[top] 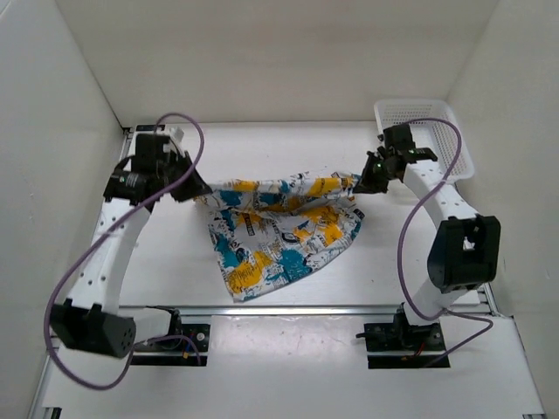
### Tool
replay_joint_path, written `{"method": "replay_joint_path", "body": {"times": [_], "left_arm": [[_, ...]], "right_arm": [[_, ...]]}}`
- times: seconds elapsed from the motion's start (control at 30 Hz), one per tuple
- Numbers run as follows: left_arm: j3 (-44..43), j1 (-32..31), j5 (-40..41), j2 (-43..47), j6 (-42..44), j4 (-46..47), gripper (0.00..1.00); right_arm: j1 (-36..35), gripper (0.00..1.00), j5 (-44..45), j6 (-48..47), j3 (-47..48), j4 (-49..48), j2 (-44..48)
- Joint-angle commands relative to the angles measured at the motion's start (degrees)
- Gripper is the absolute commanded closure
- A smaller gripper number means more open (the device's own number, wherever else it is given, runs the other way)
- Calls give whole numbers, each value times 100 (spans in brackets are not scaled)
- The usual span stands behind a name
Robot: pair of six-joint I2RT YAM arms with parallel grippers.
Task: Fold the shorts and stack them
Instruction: Fold the shorts
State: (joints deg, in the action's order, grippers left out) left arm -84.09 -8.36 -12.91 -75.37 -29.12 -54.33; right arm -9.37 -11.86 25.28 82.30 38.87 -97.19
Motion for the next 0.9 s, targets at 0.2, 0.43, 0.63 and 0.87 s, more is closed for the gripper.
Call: {"method": "replay_joint_path", "body": {"times": [0.2, 0.43, 0.63, 0.87], "left_arm": [[2546, -1193, 86, 1806, -1007, -69, 90], [3373, -1861, -124, 2325, -1289, -139, 90], [3146, -1985, 331, 2571, -1341, -867, 90], [3275, -2090, -26, 2931, -1289, -1063, 90]], "right_arm": [[330, 100, 254, -23, -2226, 41, 1877], [383, 100, 508, -23, -2886, 156, 2511], [383, 100, 570, 30, -2896, 638, 3459], [383, 100, 913, 451, -3377, 1166, 4460]]}}
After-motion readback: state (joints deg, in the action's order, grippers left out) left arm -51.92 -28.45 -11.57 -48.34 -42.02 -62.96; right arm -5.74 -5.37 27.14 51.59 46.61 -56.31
